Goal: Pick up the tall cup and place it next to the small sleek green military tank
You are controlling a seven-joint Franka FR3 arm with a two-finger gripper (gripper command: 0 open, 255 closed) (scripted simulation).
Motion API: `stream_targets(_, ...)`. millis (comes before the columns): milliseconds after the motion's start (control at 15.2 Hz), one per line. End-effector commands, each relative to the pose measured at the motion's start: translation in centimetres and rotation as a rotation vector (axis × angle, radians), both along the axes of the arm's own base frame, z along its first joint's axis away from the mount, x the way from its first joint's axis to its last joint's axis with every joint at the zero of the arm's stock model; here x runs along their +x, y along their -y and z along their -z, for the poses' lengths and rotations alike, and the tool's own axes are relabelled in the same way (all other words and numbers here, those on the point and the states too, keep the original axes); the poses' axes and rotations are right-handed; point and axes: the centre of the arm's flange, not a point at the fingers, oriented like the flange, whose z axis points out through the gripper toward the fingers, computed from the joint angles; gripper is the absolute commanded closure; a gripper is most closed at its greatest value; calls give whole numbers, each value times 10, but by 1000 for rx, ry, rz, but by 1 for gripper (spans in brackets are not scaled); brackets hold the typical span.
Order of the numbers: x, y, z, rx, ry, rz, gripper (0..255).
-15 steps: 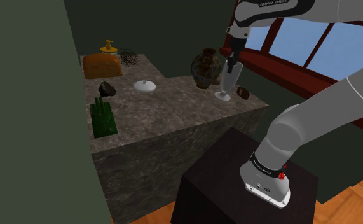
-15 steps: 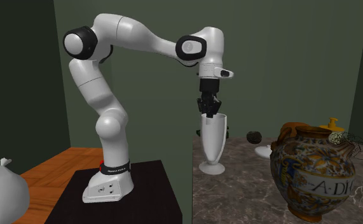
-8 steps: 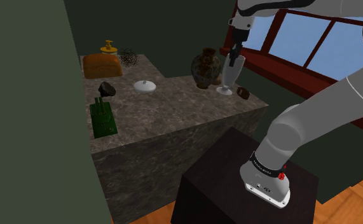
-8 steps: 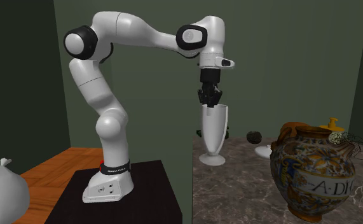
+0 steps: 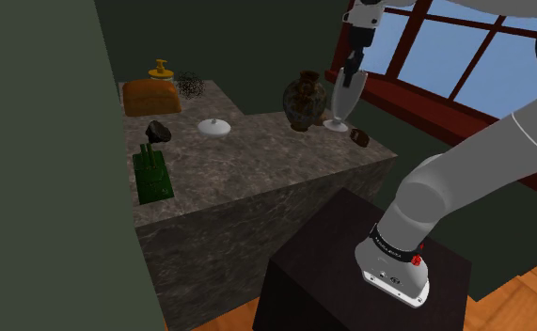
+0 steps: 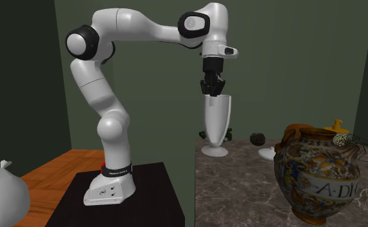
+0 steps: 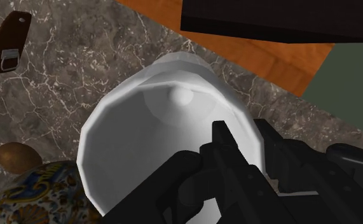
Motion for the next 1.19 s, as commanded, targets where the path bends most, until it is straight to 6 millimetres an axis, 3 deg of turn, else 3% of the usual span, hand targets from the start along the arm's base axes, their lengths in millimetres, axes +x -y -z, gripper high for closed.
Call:
stream_targets(0, 1, 0, -10, 0, 0, 0, 255)
stream_targets(1122, 1, 0, -95, 0, 0, 0, 255)
